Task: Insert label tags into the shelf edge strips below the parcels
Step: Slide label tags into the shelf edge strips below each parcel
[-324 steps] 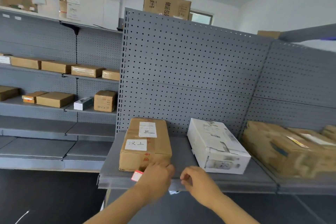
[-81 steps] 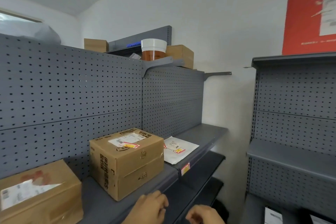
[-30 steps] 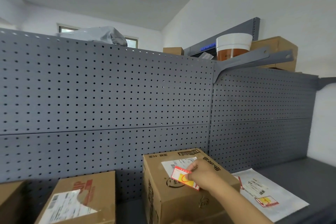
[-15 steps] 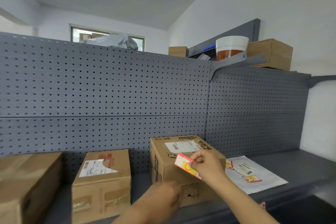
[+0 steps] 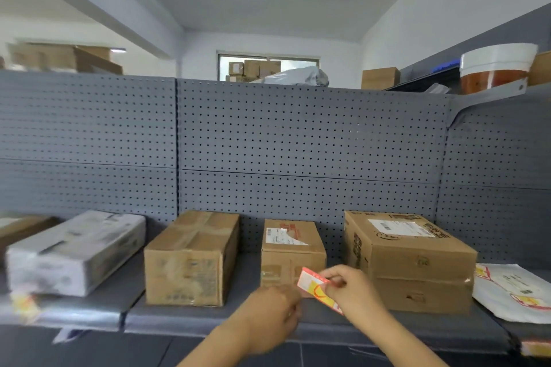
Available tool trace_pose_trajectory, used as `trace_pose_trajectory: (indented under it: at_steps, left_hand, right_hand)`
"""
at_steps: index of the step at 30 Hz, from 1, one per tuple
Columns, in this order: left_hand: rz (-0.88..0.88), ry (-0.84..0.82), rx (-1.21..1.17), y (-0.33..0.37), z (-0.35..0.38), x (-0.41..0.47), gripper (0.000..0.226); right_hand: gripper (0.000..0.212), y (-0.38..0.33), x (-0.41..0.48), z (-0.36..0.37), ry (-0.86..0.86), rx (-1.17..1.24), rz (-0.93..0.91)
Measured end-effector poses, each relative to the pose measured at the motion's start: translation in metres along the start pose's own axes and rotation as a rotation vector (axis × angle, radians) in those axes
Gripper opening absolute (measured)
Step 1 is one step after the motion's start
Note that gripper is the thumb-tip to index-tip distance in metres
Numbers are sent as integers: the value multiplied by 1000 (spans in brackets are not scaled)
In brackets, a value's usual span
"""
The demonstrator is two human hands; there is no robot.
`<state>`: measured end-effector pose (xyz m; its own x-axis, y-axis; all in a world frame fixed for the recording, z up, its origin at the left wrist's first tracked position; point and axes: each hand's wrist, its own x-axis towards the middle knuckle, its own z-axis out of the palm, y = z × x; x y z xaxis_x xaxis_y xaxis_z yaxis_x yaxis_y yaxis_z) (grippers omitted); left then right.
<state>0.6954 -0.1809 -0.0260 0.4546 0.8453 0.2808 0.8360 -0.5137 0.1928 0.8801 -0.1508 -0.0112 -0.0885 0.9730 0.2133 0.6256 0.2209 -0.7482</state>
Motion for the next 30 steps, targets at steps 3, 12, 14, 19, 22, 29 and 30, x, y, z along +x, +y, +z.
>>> trace_pose_trajectory:
  at_steps: [3,12,14,19,22,29,30]
  left_hand:
    - [-89,-14,3,-41,-15,-44,16]
    - [-288,-8,-9,-170,-49,-165,21]
    - [-306,6,-35,-189,-49,-181,20]
    - [-335,3,46,-216,-33,-192,25]
    - [-343,-43,-9,-229,-18,-184,25]
    - [-355,-234,143,-253,16,-136,39]
    - [-372,-242,164,-254,19,-132,42]
  right_hand:
    - [18,-33,-4,58,-89,-14,2]
    - [26,-127,-11,212,-186,-36,-31]
    - [26,-135,-12,229,-203,-51,-41]
    - [14,-137,-3,249,-247,-102,-22]
    - [17,-129,10,251,-221,-106,19]
    - [22,-103,40,255,-225,-140,-39]
    - [23,-101,43,257,-234,-148,-49]
